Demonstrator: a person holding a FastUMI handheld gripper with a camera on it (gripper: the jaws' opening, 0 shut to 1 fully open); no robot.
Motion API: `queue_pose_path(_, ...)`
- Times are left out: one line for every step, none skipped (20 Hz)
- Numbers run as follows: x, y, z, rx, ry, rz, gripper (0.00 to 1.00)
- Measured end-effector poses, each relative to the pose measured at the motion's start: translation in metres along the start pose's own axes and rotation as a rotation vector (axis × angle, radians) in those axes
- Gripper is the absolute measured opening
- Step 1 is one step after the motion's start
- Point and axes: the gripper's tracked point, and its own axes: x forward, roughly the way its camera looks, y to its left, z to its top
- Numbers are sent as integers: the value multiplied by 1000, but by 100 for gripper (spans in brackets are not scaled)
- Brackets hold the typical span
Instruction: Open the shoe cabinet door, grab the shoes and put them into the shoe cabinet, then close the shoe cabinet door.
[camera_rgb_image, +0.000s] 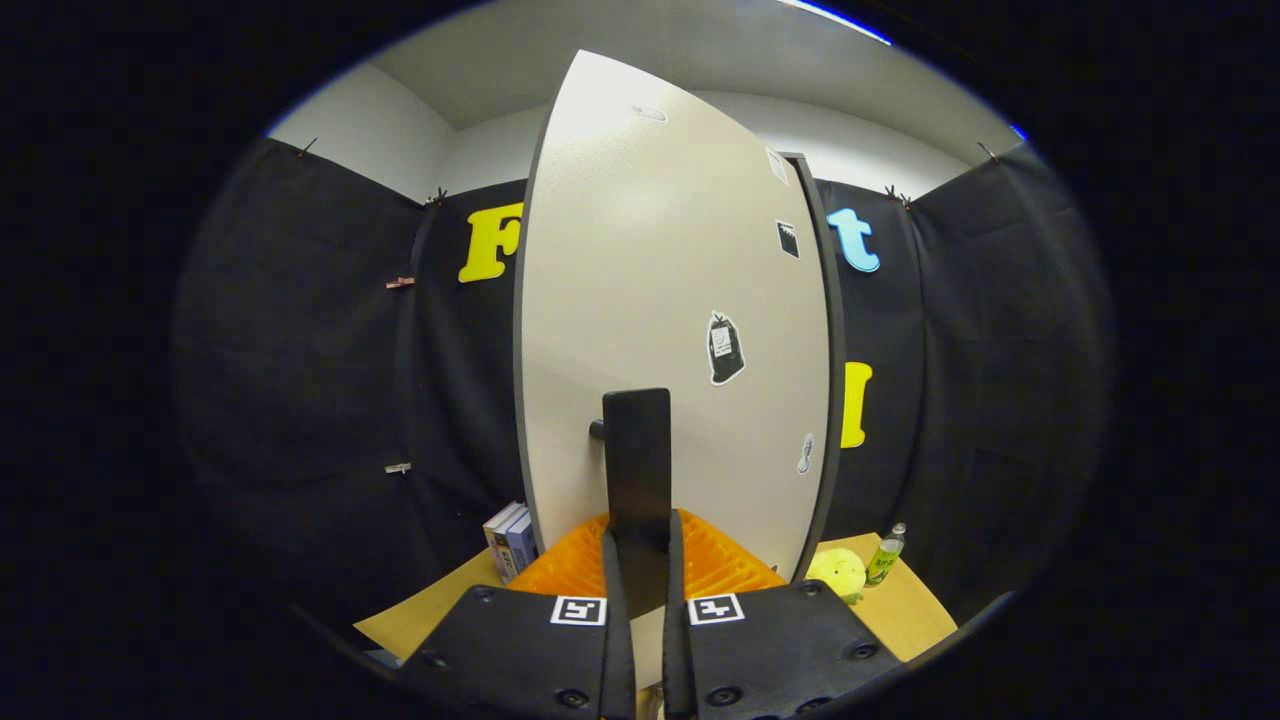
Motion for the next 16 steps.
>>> queue_pose_path(-4, -5, 0, 2, -4, -9, 15)
queue_pose_path(-8, -10, 1, 6, -6, -18, 15)
queue_pose_path(-13, -15, 1, 11, -11, -26, 14)
queue_pose_path(-16, -20, 1, 11, -12, -27, 14)
queue_pose_path(-19, -23, 1, 13, -13, -27, 14)
queue_pose_path(-20, -28, 1, 15, -10, -32, 14)
queue_pose_path(-24, -34, 1, 14, -10, -41, 15)
queue_pose_path(-27, -40, 2, 9, -10, -53, 14)
queue_pose_path(-31, -46, 3, 8, -11, -65, 14)
queue_pose_path(-34, -52, 3, 13, -15, -76, 14)
queue_pose_path(-38, -58, 3, 18, -19, -86, 15)
queue_pose_path(-43, -65, 4, 20, -23, -101, 15)
queue_pose_path(-46, -74, 4, 17, -26, -120, 15)
queue_pose_path(-47, -84, 6, 11, -31, -140, 14)
queue_pose_path(-50, -93, 7, 7, -36, -156, 14)
queue_pose_path(-53, -104, 9, 7, -39, -170, 14)
